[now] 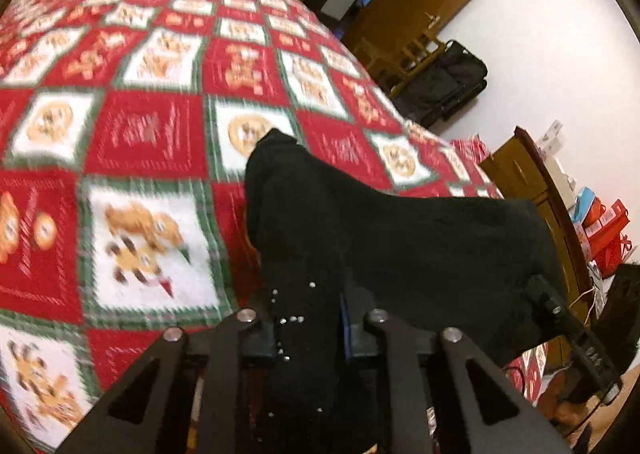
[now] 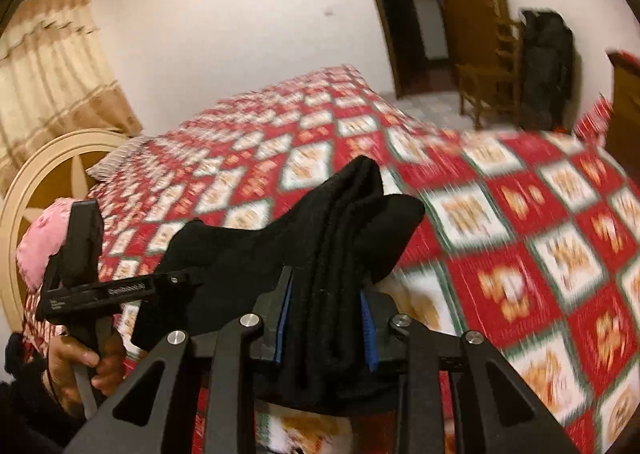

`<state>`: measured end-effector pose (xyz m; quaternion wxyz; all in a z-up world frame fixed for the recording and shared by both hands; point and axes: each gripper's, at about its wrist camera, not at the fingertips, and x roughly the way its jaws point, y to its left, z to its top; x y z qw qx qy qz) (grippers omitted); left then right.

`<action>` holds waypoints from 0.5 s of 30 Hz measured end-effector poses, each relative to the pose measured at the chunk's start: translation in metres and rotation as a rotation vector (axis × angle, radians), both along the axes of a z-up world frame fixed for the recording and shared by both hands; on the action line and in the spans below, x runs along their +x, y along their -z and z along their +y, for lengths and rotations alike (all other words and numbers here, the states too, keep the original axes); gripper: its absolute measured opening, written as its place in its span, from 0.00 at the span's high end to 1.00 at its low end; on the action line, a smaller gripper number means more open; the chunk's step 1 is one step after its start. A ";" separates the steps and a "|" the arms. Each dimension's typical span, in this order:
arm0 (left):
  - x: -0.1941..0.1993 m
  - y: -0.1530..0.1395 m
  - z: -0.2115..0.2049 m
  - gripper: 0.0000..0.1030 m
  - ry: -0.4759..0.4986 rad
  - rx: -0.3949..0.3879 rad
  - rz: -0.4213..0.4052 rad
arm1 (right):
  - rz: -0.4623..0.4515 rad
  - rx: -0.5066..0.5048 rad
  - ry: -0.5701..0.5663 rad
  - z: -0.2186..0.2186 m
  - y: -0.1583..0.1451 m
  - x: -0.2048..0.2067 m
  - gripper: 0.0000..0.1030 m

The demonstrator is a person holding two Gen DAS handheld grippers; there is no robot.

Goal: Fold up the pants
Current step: 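Lower the folded pants onto the quilt and open both grippers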

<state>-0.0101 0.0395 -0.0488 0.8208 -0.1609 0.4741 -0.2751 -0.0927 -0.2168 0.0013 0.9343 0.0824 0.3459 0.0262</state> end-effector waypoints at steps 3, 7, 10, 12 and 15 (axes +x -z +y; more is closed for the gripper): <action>0.012 -0.023 0.015 0.80 -0.046 -0.002 -0.067 | -0.051 -0.020 -0.059 0.017 -0.018 0.024 0.71; 0.041 -0.051 0.038 0.80 -0.124 0.046 -0.151 | -0.090 -0.005 -0.120 0.042 -0.027 0.081 0.71; 0.069 -0.060 0.057 0.79 -0.197 0.128 -0.208 | -0.095 0.027 -0.145 0.060 -0.018 0.128 0.71; 0.086 -0.059 0.069 0.79 -0.245 0.185 -0.239 | -0.090 0.009 -0.165 0.078 -0.005 0.163 0.71; 0.106 -0.049 0.084 0.79 -0.303 0.268 -0.270 | -0.061 -0.015 -0.175 0.095 0.022 0.208 0.71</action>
